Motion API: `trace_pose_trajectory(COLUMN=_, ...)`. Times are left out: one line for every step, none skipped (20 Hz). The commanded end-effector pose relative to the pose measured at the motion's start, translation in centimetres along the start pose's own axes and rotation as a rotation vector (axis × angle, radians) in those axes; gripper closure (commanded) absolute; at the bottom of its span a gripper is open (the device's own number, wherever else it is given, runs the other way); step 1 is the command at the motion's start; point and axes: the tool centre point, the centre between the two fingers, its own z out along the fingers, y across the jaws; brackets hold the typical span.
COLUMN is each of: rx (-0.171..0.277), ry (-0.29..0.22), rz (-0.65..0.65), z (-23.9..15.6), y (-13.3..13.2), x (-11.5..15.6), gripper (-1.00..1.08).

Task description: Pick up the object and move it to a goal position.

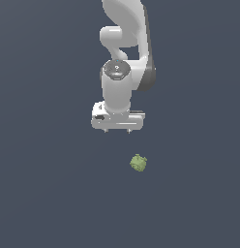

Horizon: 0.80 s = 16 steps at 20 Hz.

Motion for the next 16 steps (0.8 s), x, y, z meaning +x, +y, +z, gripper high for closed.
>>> trace_pose_trajectory(rx=0.000, ry=0.000, rz=0.000, z=0.0, y=0.0, x=0.0, gripper=-0.92)
trace_pose_trajectory(rx=-0.001, ry=-0.001, rz=-0.001, z=0.0, y=0.0, x=0.0, gripper=-0.92)
trace_pose_trajectory(rx=-0.003, ry=-0.002, rz=-0.003, z=0.1, y=0.0, x=0.0, gripper=-0.92)
trace_pose_trajectory(rx=-0.006, ry=-0.005, rz=-0.006, z=0.2, y=0.0, x=-0.1, gripper=-0.92)
trace_pose_trajectory(rx=-0.010, ry=-0.009, rz=-0.010, z=0.4, y=0.0, x=-0.2, gripper=-0.92)
trace_pose_trajectory(rx=-0.016, ry=-0.014, rz=-0.015, z=0.6, y=0.0, x=-0.3, gripper=-0.92)
trace_pose_trajectory(rx=-0.021, ry=-0.019, rz=-0.019, z=0.8, y=0.0, x=-0.4, gripper=-0.92)
trace_pose_trajectory(rx=-0.026, ry=-0.023, rz=-0.021, z=0.9, y=0.1, x=-0.5, gripper=-0.92)
trace_pose_trajectory(rx=-0.029, ry=-0.026, rz=-0.022, z=1.0, y=0.1, x=-0.6, gripper=-0.92)
trace_pose_trajectory(rx=-0.032, ry=-0.028, rz=-0.021, z=1.1, y=0.1, x=-0.7, gripper=-0.92)
trace_pose_trajectory(rx=-0.032, ry=-0.029, rz=-0.019, z=1.1, y=0.1, x=-0.7, gripper=-0.92)
trace_pose_trajectory(rx=-0.032, ry=-0.029, rz=-0.018, z=1.1, y=0.2, x=-0.7, gripper=-0.92)
trace_pose_trajectory(rx=-0.032, ry=-0.028, rz=-0.018, z=1.1, y=0.1, x=-0.7, gripper=-0.92)
trace_pose_trajectory(rx=-0.031, ry=-0.028, rz=-0.020, z=1.1, y=0.1, x=-0.7, gripper=-0.92)
trace_pose_trajectory(rx=-0.031, ry=-0.028, rz=-0.024, z=1.1, y=0.1, x=-0.6, gripper=-0.92)
trace_pose_trajectory(rx=-0.031, ry=-0.027, rz=-0.030, z=1.1, y=0.0, x=-0.6, gripper=-0.92)
